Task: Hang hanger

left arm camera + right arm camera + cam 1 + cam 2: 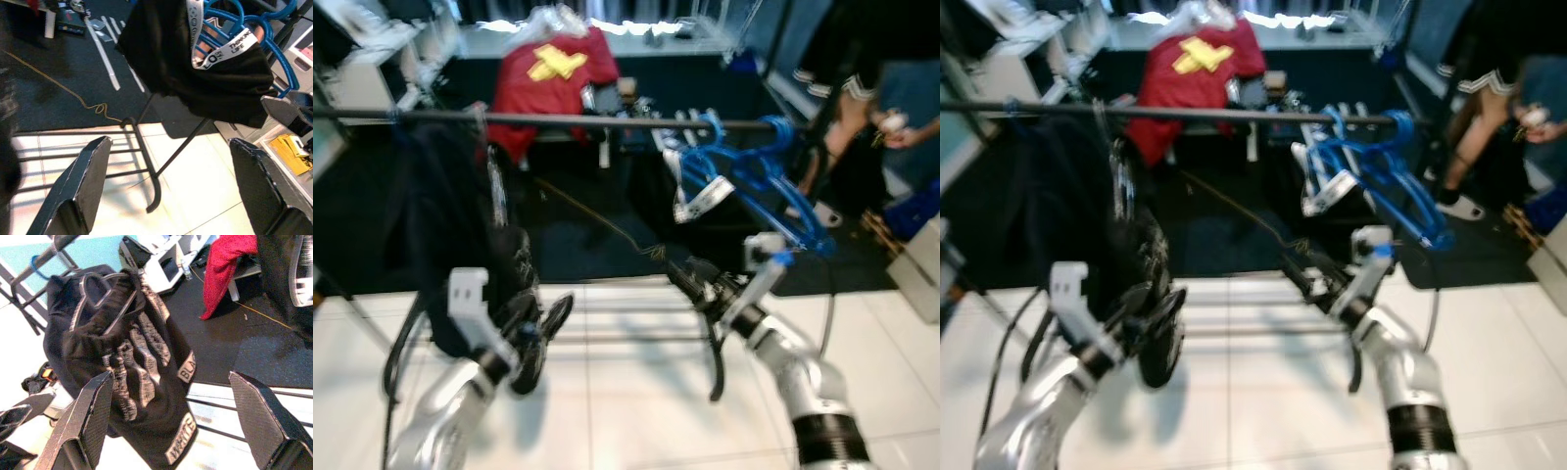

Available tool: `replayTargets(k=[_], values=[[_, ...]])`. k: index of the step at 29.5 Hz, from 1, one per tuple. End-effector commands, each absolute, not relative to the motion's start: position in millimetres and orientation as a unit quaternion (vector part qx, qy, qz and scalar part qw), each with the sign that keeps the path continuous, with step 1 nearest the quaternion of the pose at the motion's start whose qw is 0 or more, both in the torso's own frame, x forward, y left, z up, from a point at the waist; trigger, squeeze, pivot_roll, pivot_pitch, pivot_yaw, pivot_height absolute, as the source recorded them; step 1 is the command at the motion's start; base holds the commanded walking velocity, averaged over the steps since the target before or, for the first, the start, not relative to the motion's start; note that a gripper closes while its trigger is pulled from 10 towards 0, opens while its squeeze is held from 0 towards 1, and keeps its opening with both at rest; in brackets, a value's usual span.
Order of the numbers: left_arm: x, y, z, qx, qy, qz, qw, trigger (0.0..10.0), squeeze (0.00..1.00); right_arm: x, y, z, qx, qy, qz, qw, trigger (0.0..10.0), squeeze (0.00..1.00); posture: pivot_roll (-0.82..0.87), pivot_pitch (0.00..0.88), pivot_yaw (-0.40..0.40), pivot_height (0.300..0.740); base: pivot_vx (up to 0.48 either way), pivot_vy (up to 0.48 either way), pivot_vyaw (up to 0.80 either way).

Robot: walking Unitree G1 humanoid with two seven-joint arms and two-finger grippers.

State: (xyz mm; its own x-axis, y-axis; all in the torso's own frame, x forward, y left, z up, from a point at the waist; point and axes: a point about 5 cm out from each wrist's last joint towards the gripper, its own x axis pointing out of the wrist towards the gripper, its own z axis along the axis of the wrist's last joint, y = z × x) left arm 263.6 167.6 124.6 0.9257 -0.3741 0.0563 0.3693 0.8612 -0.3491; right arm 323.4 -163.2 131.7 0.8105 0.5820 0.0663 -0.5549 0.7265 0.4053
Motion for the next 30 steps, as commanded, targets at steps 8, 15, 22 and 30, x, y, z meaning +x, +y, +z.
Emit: replayTargets(k=[8,15,22,30], values=[[260.8,165.9,126.3,-0.175,-0.008,-0.198,0.964,10.0,0.00,321.5,-170.4,127.1,0.206,0.040,0.296,0.932,10.0,0.00,-0.09,0.083,-0.015,0.740,0.144,0.000,0.00],[261.2,169.0,125.8,-0.180,-0.013,-0.180,0.967,10.0,0.00,325.6,-174.9,141.6,0.184,0.006,0.288,0.940,10.0,0.00,-0.08,0.075,-0.016,0.740,0.442,0.000,0.00],[261.8,168.8,125.2,-0.185,-0.018,-0.184,0.965,10.0,0.00,346.0,-184.0,217.7,0.092,-0.094,0.303,0.944,10.0,0.00,-0.09,0.067,-0.011,0.740,0.000,0.000,0.00],[262.3,167.3,124.9,-0.187,-0.019,-0.184,0.965,10.0,0.00,364.5,-185.0,222.0,0.011,-0.075,0.280,0.957,10.0,0.00,-0.08,0.063,-0.013,0.740,0.000,0.000,0.00]])
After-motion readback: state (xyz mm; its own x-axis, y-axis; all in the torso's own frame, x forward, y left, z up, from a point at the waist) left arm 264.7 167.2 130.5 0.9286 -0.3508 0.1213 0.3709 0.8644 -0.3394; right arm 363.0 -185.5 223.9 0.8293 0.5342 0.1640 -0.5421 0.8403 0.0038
